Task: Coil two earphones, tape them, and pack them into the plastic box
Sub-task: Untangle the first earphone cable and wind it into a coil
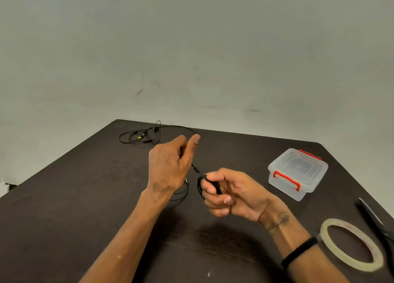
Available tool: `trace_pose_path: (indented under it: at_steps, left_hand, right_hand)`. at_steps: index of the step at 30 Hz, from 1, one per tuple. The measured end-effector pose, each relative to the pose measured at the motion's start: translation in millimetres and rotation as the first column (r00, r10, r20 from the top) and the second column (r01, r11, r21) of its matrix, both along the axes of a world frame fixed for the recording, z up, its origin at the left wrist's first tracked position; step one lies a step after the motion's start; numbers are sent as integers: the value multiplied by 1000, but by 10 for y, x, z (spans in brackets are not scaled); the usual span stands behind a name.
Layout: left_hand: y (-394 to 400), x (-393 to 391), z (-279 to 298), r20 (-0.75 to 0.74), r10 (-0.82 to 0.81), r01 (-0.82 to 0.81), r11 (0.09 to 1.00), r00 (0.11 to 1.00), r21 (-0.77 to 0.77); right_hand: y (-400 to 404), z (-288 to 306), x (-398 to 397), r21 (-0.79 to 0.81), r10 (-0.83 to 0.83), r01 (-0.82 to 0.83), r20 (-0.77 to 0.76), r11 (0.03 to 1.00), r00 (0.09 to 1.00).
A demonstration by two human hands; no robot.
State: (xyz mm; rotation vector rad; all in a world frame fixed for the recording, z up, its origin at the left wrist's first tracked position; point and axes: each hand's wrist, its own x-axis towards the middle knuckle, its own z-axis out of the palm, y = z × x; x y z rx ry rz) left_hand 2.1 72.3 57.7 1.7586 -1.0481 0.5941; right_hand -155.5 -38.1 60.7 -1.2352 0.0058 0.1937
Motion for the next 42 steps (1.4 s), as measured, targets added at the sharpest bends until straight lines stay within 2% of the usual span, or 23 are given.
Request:
trace_pose_path:
  at_steps: [4, 7, 9, 12, 15, 19, 22, 24, 28, 31, 33, 36, 39, 42]
  left_hand:
    - [-59, -95, -58, -47, -61, 63, 997, 997, 35]
    - [-99, -286, -127, 9, -123, 120, 981, 992, 154]
    - [-148, -410, -184, 40, -171, 158, 963, 984, 218]
    - [-226, -593, -294, -3, -231, 223, 936, 973, 273]
    - [-261, -774, -402, -42, -275, 273, 903, 961, 333]
    - [-234, -855, -390, -20, -315, 299, 874, 949, 384]
    - [-216, -789, -331, 76, -277, 230, 899, 958, 374]
    - [-206, -713, -273, 105, -250, 202, 919, 963, 338]
    - [-155, -575, -152, 110, -243, 225, 962, 964, 156]
    - [-118, -545, -89, 148, -282, 272, 958, 948, 85]
    - [-104, -533, -48, 187, -279, 274, 960, 942, 52]
    - [-106, -466, -9, 205, -193, 203, 979, 959, -27]
    - [-96, -347, -8, 149, -89, 103, 991, 985, -84]
    - [-74, -213, -21, 102, -20, 30, 995, 995, -99]
  right_hand:
    - [-14, 79, -65, 290, 60, -95, 127, 952, 990]
    - [-79, 146, -94, 466, -28, -113, 285, 878, 958]
    - [-164, 158, -86, 557, -145, -81, 349, 827, 926]
    - [-299, 183, -72, 669, -415, 88, 347, 738, 841]
    - [-414, 227, -100, 704, -714, 391, 236, 593, 659]
    - [-541, 194, -138, 699, -863, 572, 129, 429, 489]
    - [-600, 127, -135, 558, -919, 736, 148, 383, 366]
    - [-597, 93, -118, 460, -924, 802, 207, 382, 322]
    - [-528, 19, -52, 183, -891, 915, 359, 360, 278]
    - [-480, -59, -16, -46, -837, 953, 466, 300, 286]
    - [-468, -116, -6, -192, -797, 943, 505, 272, 332]
    - [-373, -169, 21, -435, -696, 866, 542, 247, 471]
    - [-204, -193, 62, -618, -586, 754, 534, 223, 610]
    - [-51, -223, 101, -737, -504, 654, 504, 172, 701]
